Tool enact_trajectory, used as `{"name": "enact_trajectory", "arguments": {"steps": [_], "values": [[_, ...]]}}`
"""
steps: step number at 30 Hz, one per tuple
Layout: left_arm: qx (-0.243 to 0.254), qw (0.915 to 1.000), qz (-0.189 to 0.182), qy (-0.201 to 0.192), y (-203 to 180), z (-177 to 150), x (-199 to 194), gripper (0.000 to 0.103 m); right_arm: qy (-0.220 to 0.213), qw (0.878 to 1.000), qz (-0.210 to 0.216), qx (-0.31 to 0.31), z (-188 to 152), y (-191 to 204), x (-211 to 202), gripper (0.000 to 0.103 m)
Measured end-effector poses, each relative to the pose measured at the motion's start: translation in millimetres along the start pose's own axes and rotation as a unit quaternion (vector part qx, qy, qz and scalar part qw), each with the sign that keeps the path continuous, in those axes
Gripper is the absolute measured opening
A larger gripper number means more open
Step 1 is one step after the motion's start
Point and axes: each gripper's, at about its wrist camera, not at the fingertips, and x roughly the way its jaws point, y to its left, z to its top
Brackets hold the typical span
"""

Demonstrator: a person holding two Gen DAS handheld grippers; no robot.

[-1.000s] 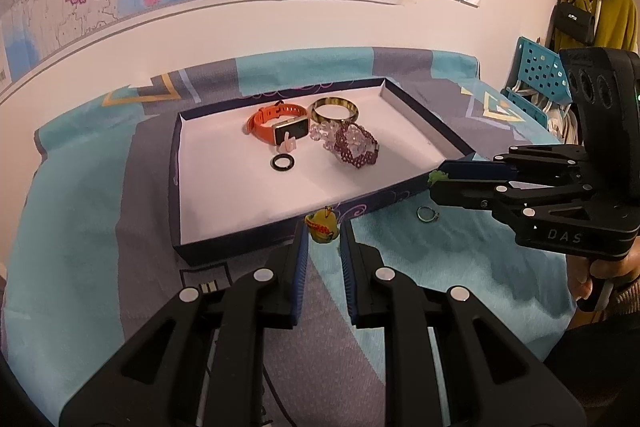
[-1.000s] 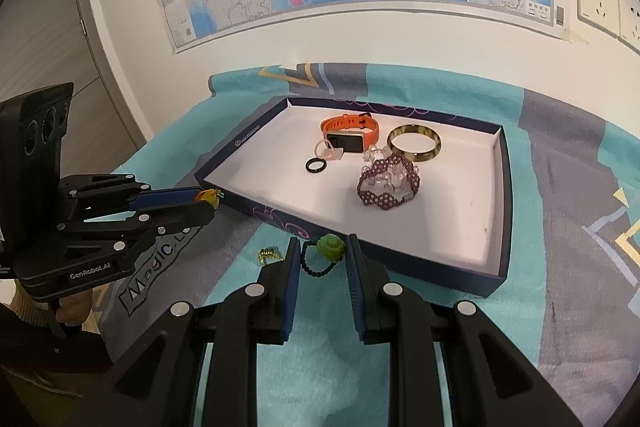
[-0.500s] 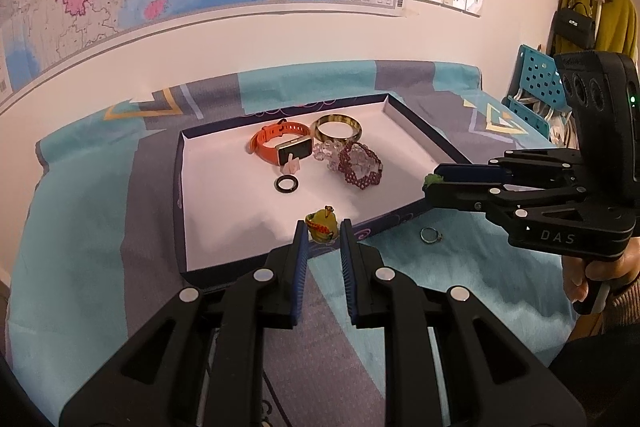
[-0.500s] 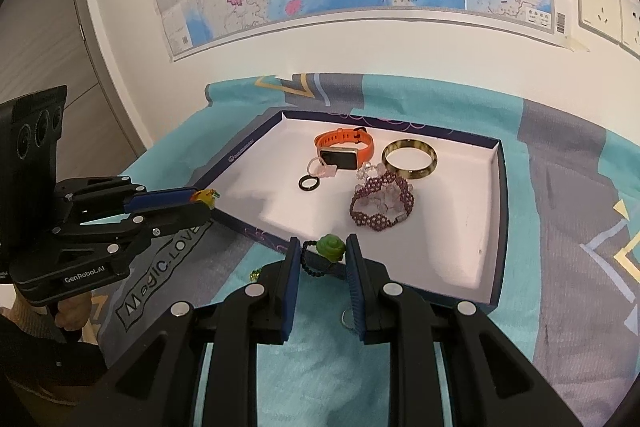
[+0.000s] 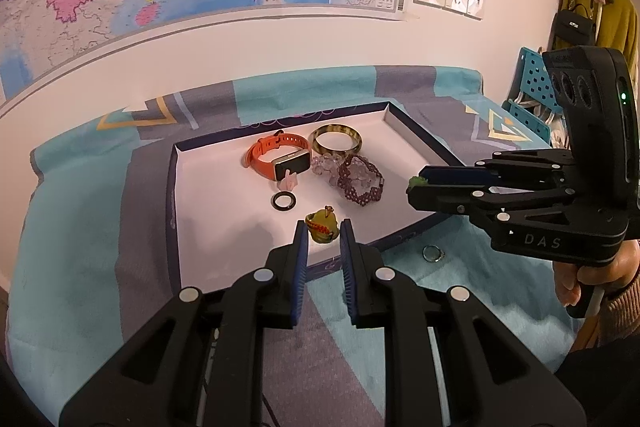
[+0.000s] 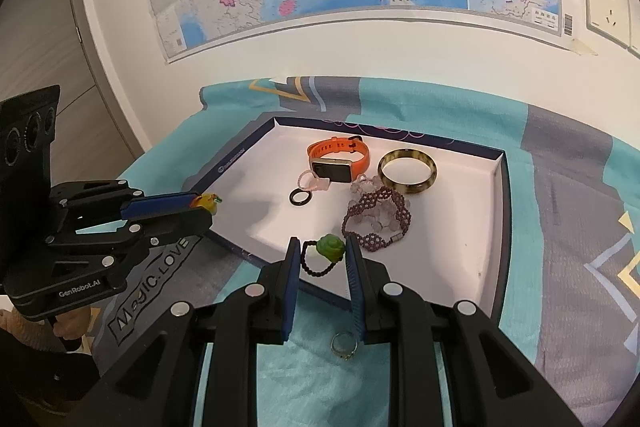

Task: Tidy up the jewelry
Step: 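Carry the yellow charm and green bead ring over the box and lower them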

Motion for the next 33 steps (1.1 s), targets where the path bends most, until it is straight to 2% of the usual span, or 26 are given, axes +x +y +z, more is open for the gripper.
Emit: {"name": "enact_trajectory", "arguments": {"steps": [8,33], "values": [[-0.013,0.9998,-0.012,0.006,5,7,12,0.017,0.006,1.000,0.000,0.006,4,-4,8,0.021],[-0.024,0.9992,-0.003,0.033,9,15,54,0.017,0.038,0.999,-0.007,0.021,12,-19,44,0.021]]}}
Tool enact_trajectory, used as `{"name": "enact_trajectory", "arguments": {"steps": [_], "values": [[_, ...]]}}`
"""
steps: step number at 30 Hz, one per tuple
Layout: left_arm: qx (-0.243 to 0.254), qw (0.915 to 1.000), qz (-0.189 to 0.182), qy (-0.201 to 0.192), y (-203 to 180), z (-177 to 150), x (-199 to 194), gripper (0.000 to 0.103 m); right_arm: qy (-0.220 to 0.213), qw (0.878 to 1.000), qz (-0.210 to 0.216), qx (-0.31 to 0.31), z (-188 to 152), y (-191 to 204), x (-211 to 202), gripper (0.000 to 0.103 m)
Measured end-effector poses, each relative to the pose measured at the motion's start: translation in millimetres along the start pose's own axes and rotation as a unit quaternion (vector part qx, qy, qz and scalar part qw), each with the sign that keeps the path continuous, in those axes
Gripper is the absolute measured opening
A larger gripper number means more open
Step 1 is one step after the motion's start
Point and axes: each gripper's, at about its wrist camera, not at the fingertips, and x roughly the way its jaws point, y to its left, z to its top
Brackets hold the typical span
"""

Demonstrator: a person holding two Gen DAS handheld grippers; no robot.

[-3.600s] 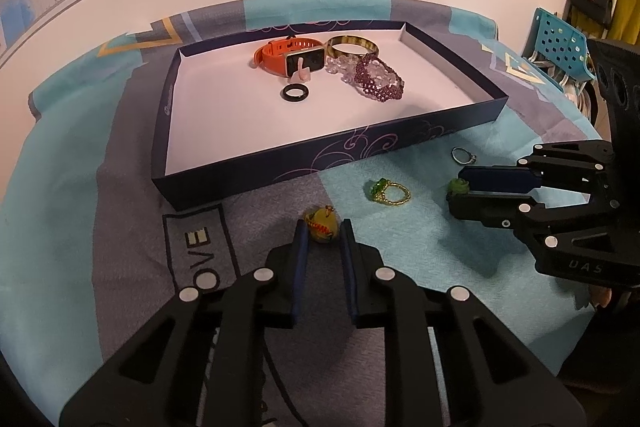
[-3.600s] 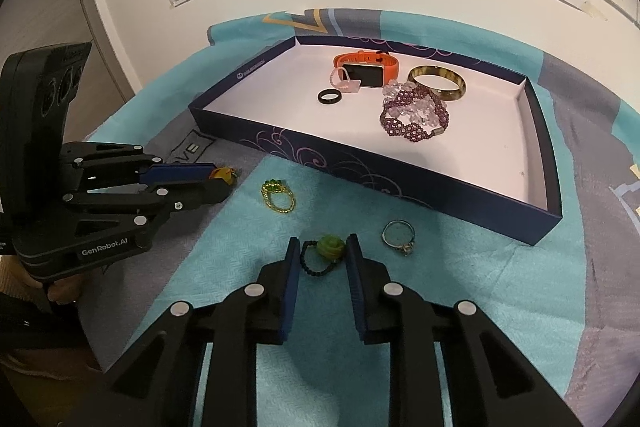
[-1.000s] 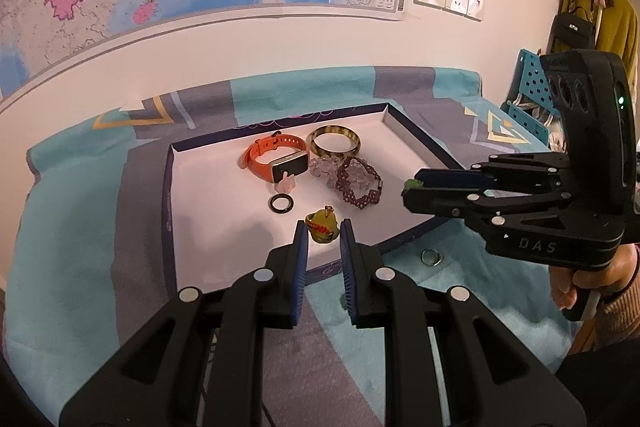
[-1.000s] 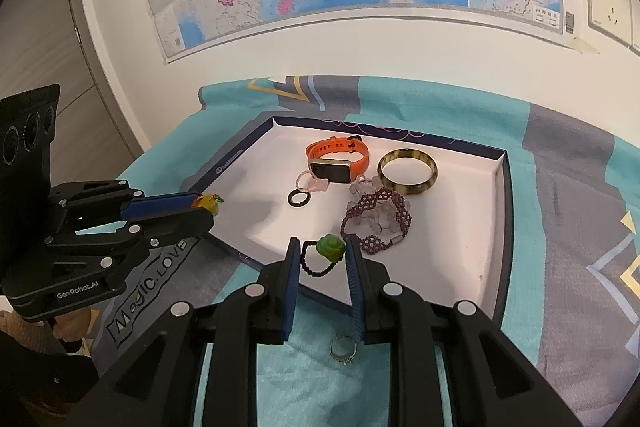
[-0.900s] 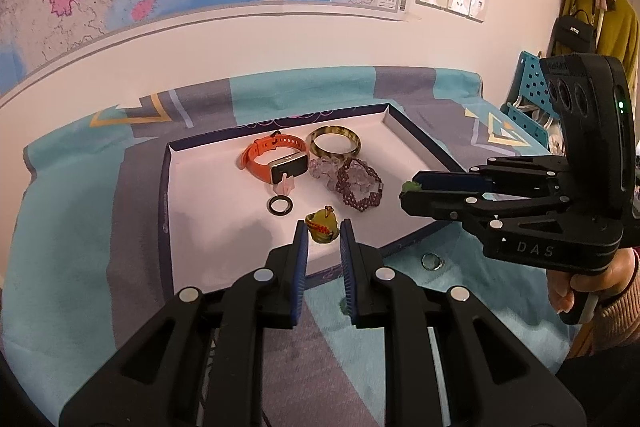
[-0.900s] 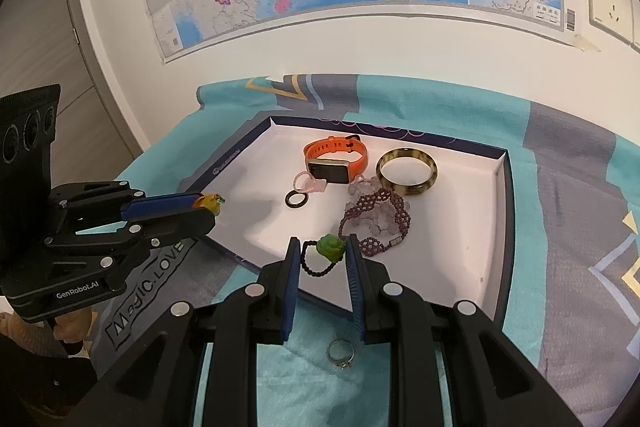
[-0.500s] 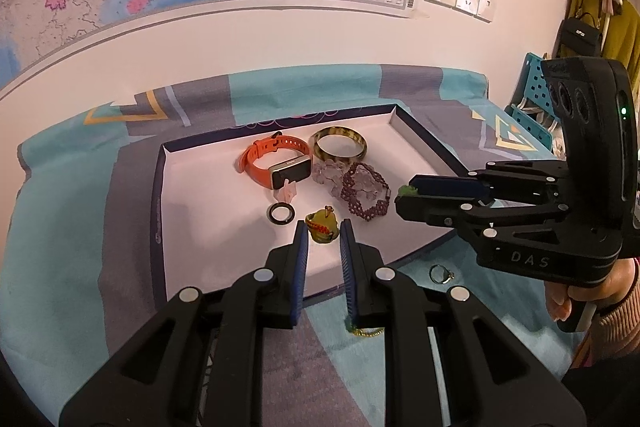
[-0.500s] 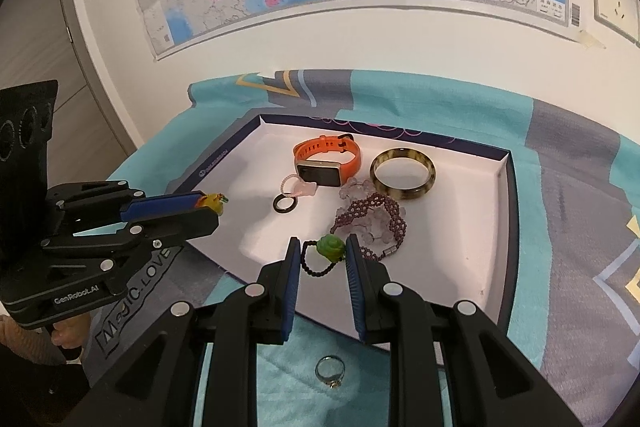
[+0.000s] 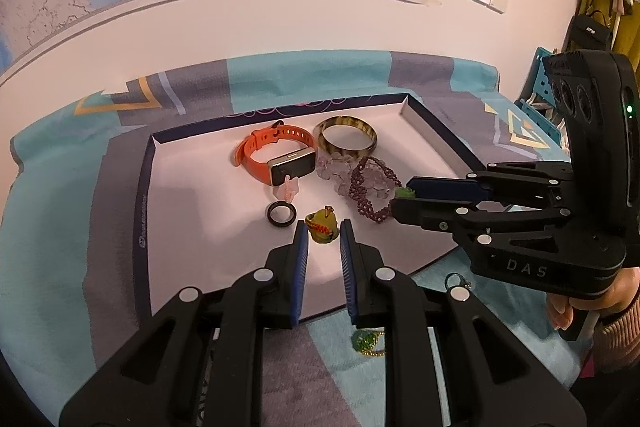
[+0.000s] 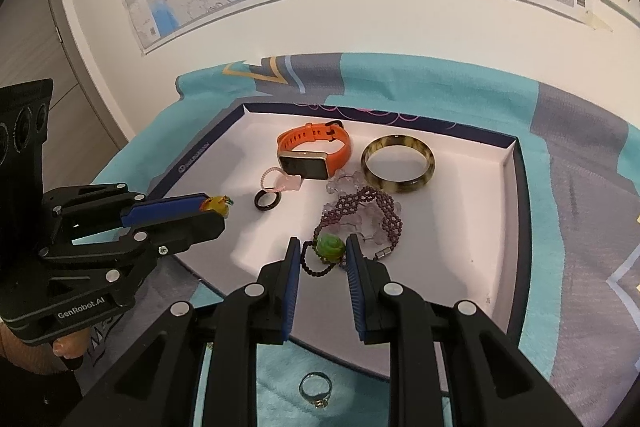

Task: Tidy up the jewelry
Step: 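Carry the yellow charm and green bead ring over the box and lower them, then open both tools to release the charm and green ring in the box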

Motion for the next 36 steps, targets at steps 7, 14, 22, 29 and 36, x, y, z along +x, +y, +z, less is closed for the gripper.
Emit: {"name": "enact_trajectory", "arguments": {"steps": [7,14,22,29,36], "values": [[-0.005,0.9999,0.002,0.012,1,1,13,0.017,0.008,1.000,-0.003,0.006,2,-4,9,0.022],[-0.013,0.9996,-0.001,0.025,4,2,25,0.017,0.014,1.000,-0.001,0.015,3,-9,16,0.022],[-0.019,0.9991,-0.008,0.037,6,3,37,0.017,0.011,1.000,-0.003,0.021,6,-11,18,0.025],[-0.017,0.9994,-0.009,0.027,6,2,31,0.022,0.000,1.000,-0.001,0.027,8,-12,10,0.025],[0.005,0.9999,0.008,-0.014,0,0,0,0.037,-0.017,1.000,0.001,0.022,2,-10,-14,0.031]]}}
